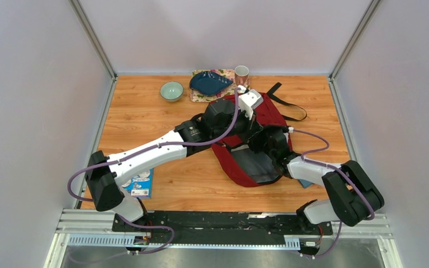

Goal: Pack the student bag
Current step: Place the book in the student bag.

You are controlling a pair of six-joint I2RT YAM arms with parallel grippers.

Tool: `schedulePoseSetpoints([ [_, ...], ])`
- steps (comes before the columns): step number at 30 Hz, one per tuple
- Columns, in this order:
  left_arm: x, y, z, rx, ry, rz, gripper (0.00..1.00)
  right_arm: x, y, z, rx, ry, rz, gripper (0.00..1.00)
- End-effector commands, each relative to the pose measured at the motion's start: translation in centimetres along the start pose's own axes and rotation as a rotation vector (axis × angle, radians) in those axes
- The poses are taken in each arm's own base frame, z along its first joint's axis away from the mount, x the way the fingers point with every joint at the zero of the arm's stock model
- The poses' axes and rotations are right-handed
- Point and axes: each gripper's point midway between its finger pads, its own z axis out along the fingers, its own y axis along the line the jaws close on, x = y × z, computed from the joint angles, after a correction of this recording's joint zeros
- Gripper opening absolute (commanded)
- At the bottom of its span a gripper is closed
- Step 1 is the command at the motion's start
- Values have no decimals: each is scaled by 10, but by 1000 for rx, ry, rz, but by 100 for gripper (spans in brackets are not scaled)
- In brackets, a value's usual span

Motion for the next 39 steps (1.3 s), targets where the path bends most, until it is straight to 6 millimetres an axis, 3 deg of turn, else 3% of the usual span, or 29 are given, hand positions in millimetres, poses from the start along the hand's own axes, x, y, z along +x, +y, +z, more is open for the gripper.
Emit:
schedulePoseSetpoints([
  [1,-33,-8,-18,14,-110,-9,0,-6,-30,3,79,-29,-107,36],
  [3,-27,-5,-17,4,-101,-12,0,-5,-42,4,126,-12,-157,55],
  [4,-27,-5,-17,6,-102,-13,0,-4,-63,3,206,6,-205,59],
  [6,-23,-5,-17,5,-90,-14,0,1,-70,2,236,52,-249,64],
  [10,-18,-1,-19,-13,-81,-11,0,1,-86,-9,260,75,-288,69],
  [17,-17,3,-25,-32,-95,-10,0,-4,-80,-34,246,64,-347,70],
  [18,-17,2,-25,-27,-94,-10,0,-6,-73,-38,222,51,-352,67],
  [20,-17,2,-25,-27,-96,-11,0,-10,-77,-43,232,36,-361,60],
  [21,-17,2,-25,-27,-97,-11,0,-11,-71,-46,212,24,-368,48],
  [24,-16,1,-26,-24,-96,-14,0,-17,-68,-47,198,-7,-375,25],
  [27,-16,1,-26,-22,-96,-16,0,-17,-62,-46,194,-12,-388,7],
  [35,-17,0,-28,-18,-97,-18,0,-12,-50,-16,203,2,-426,0],
  [36,-16,0,-28,-19,-92,-20,0,-9,-34,-11,148,3,-430,0],
  [39,-14,1,-30,-24,-92,-23,0,-10,-20,-5,105,-17,-433,0],
])
